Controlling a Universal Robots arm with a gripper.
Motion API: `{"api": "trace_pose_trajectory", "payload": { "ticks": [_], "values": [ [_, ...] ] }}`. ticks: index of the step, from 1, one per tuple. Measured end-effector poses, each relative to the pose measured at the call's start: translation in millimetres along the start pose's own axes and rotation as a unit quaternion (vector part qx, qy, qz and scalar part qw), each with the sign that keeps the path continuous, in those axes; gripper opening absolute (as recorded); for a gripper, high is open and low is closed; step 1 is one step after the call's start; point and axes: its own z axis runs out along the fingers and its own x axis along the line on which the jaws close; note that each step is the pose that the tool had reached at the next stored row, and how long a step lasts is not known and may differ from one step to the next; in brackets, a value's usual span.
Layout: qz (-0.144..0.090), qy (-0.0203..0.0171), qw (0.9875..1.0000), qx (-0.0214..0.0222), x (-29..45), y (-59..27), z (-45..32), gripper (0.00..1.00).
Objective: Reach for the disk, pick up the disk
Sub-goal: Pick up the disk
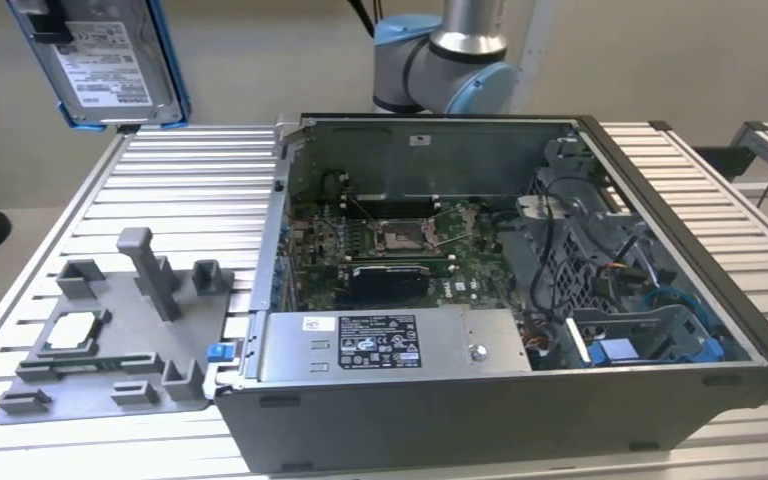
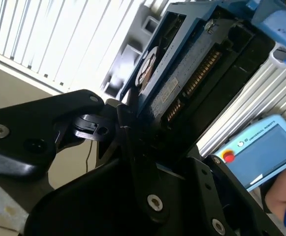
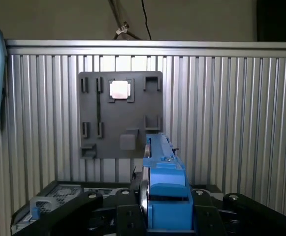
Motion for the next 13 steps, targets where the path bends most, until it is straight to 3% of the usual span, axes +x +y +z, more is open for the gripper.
{"api": "trace_pose_trajectory", "payload": {
  "ticks": [13],
  "values": [
    [0.0, 0.0, 1.0, -0.0001, -0.4, -59.1, 0.3, 0.0]
  ]
}}
